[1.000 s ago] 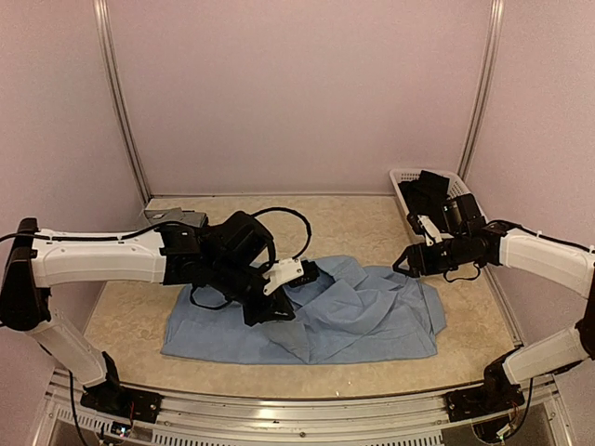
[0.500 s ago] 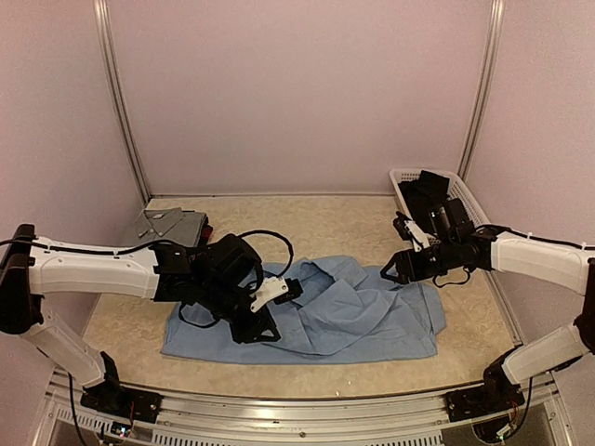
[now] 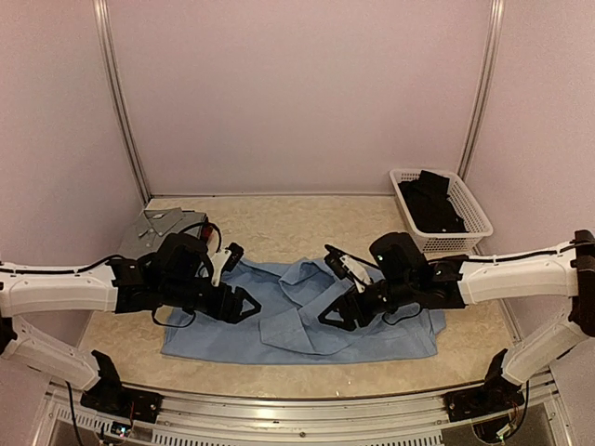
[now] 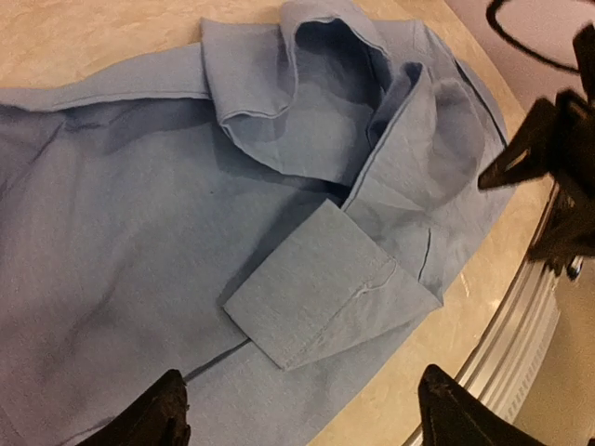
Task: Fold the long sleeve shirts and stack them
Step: Place the sleeve of the 1/3-folded shirt, then pick up the sleeve from the 1/3-folded shirt.
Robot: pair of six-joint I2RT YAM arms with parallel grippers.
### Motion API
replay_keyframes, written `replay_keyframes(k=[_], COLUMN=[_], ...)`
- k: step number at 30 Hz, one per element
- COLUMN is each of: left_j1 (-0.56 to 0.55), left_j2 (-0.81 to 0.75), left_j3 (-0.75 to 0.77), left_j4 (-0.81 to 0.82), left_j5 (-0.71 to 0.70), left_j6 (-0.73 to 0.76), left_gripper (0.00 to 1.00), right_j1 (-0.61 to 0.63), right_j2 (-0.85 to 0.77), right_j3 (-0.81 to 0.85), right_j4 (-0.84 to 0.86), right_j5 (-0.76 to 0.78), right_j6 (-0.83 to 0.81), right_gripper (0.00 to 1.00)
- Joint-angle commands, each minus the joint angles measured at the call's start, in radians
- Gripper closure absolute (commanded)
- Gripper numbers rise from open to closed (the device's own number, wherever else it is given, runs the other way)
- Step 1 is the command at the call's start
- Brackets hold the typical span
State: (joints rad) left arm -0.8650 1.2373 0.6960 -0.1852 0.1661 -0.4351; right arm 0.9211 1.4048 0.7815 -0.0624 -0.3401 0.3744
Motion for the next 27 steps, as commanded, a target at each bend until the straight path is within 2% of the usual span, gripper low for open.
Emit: replay_keyframes(k=[1,2,3,12,18,22,27], left_j1=[0.019,0.022,0.026,0.049,0.053,0.061,0.072], left_j2=[-0.094,-0.111,-0.132,-0.23,-0.279,-0.303,-0.319], left_j3=[-0.059,-0.07,-0.077,-0.103,-0.138,-0.148,-0.156], left_j4=[0.091,0.095,0.097,0.084,0.105,0.103,0.099], left_j5=[-0.102,-0.127,-0.142,-0.22,-0.238,-0.242,-0.238], left_j6=[-0.152,-0.163,-0.17,-0.222,-0.288,-0.309,-0.324], left_gripper=[0.07,0.02,0.01,0.01,0.01,0.01,0.01], right_j1=[0.071,0.082,0.09,0.126,0.139,0.148,0.148], right_j2=[0.129,0.153,0.177,0.327,0.414,0.444,0.452], right_j3=[0.049,0.062,0.073,0.158,0.215,0.239,0.259], right_j4=[0.061,0.06,0.073,0.101,0.108,0.098,0.07], right_j5=[0.053,0.058,0.056,0.029,-0.006,-0.008,0.006], right_j6=[0.077,0.085,0.091,0.103,0.094,0.084,0.075], right_gripper=[0.41,0.41,0.41,0.48,0.61,0.75,0.8])
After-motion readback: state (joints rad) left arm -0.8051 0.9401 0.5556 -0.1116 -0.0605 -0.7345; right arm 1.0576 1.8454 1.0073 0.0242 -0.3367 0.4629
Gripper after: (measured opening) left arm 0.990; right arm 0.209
